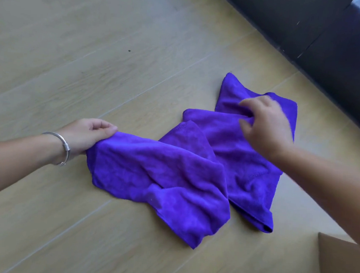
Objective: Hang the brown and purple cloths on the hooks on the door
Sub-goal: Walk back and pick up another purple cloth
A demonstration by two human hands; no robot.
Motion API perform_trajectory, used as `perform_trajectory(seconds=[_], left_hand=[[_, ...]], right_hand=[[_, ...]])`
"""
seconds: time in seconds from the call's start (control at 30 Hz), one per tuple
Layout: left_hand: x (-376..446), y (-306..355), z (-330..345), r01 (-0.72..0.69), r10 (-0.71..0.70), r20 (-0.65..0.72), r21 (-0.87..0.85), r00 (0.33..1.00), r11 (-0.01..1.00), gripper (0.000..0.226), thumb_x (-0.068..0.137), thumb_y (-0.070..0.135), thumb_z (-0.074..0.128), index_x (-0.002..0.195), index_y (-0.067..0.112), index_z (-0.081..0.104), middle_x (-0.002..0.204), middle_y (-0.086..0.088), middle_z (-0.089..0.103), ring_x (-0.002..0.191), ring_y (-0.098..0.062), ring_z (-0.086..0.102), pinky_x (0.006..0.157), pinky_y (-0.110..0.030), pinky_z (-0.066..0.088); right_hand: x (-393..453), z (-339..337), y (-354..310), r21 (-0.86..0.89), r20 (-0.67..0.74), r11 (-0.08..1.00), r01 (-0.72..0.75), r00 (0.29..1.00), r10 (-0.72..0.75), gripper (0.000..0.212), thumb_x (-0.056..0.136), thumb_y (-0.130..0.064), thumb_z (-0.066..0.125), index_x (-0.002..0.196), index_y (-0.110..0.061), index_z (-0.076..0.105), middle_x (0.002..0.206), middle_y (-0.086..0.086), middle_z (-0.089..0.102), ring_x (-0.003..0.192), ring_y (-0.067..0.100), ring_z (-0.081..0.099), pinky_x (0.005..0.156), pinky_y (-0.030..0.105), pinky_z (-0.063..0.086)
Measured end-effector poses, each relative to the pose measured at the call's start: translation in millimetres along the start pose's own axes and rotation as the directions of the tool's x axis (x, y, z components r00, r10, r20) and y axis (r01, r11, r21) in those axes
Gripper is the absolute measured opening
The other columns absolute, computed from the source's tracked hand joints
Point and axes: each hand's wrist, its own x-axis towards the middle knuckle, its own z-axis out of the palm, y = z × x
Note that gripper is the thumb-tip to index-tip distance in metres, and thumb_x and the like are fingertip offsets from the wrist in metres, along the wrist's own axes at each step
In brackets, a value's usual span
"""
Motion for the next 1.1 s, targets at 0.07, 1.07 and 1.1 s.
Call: perform_trajectory(seconds=[0.07,1.07,1.1], left_hand=[[1,-2,3,0.023,-0.025,0.068,0.029,0.997,0.999,0.014,0.094,0.024,0.057,0.099,0.018,0.069,0.101,-0.005,0.07,0.084,-0.016,0.061,0.072,-0.03,0.05],[-7,9,-1,-0.055,0.035,-0.073,-0.286,0.997,0.957,0.027,0.087,-0.008,0.058,0.095,0.018,0.057,0.098,-0.006,0.062,0.061,-0.006,0.066,0.057,-0.019,0.056],[-5,7,-3,-0.062,0.037,-0.099,-0.257,0.994,0.964,0.027,0.087,-0.007,0.058,0.093,0.019,0.058,0.098,-0.007,0.061,0.063,-0.01,0.065,0.058,-0.021,0.056]], right_hand=[[-11,8,-23,0.006,0.129,0.979,0.203,0.971,-0.202,0.045,0.081,-0.023,0.069,0.124,-0.018,0.059,0.128,0.006,0.056,0.119,0.03,0.048,0.099,0.043,0.04],[-24,16,-31,0.058,0.194,0.851,0.523,0.83,-0.523,0.014,0.085,-0.005,0.06,0.094,-0.012,0.067,0.089,0.006,0.061,0.079,0.031,0.06,0.057,0.038,0.05],[-23,14,-25,0.025,0.186,0.858,0.512,0.841,-0.508,0.013,0.085,-0.004,0.061,0.094,-0.012,0.067,0.089,0.007,0.061,0.079,0.032,0.059,0.057,0.037,0.05]])
